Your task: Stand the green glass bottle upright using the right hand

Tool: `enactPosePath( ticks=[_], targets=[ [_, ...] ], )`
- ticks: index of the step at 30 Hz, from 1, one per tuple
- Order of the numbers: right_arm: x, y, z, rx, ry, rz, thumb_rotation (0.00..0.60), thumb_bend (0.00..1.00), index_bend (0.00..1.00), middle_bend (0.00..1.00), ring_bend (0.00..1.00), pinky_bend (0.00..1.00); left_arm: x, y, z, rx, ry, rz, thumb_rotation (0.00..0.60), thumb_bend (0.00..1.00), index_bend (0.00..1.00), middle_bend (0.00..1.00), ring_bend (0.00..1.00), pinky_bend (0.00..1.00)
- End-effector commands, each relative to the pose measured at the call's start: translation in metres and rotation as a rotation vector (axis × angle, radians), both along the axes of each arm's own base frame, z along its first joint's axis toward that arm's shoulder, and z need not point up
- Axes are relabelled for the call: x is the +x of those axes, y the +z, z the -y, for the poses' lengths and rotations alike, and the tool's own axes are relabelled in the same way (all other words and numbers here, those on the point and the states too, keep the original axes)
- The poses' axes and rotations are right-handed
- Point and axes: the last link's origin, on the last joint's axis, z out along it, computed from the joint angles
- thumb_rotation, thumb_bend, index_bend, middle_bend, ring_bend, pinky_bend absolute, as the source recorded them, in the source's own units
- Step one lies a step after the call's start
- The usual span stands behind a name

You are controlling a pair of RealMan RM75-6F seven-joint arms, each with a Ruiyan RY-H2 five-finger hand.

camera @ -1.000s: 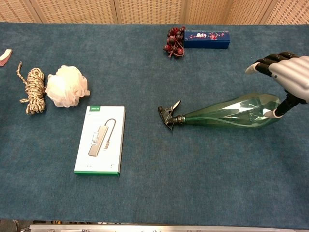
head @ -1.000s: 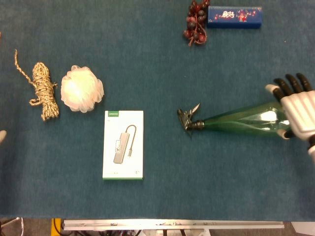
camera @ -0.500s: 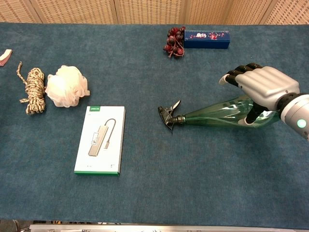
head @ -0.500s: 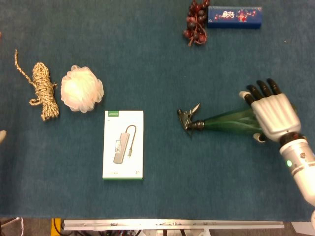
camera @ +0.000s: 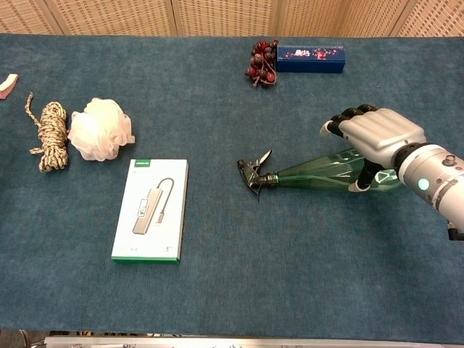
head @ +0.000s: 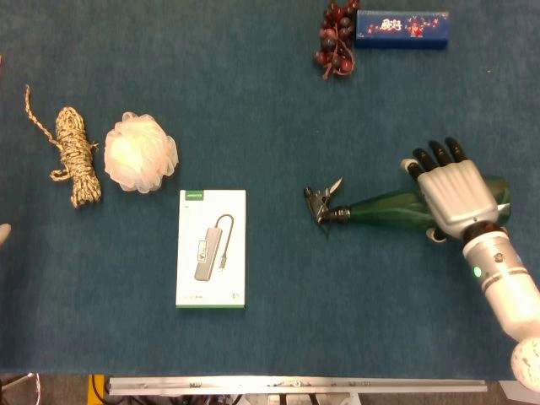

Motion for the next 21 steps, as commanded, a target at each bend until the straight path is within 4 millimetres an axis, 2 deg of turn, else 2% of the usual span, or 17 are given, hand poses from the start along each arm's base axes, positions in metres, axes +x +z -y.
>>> enactPosePath(
  ticks=[1, 9, 16, 21],
  targets=[
    [0.000, -0.004, 0.000, 0.017, -0.001, -0.001, 0.600, 0.00, 0.19, 0.14, 0.06, 0.06, 0.000, 0.000, 0.000, 0.000, 0.000, 0.000, 0.600, 0.00, 0.00, 0.00, 0.00, 0.00],
    [-0.001, -0.012, 0.001, 0.044, -0.008, -0.009, 0.600, 0.00, 0.19, 0.14, 0.06, 0.09, 0.000, 0.000, 0.000, 0.000, 0.000, 0.000, 0.600, 0.00, 0.00, 0.00, 0.00, 0.00],
    [-0.002, -0.015, 0.003, 0.049, -0.008, -0.013, 0.600, 0.00, 0.19, 0.17, 0.06, 0.26, 0.000, 0.000, 0.000, 0.000, 0.000, 0.000, 0.600, 0.00, 0.00, 0.00, 0.00, 0.00],
    [-0.002, -0.017, 0.004, 0.049, -0.003, -0.016, 0.600, 0.00, 0.19, 0.20, 0.07, 0.30, 0.000, 0.000, 0.000, 0.000, 0.000, 0.000, 0.600, 0.00, 0.00, 0.00, 0.00, 0.00]
  ],
)
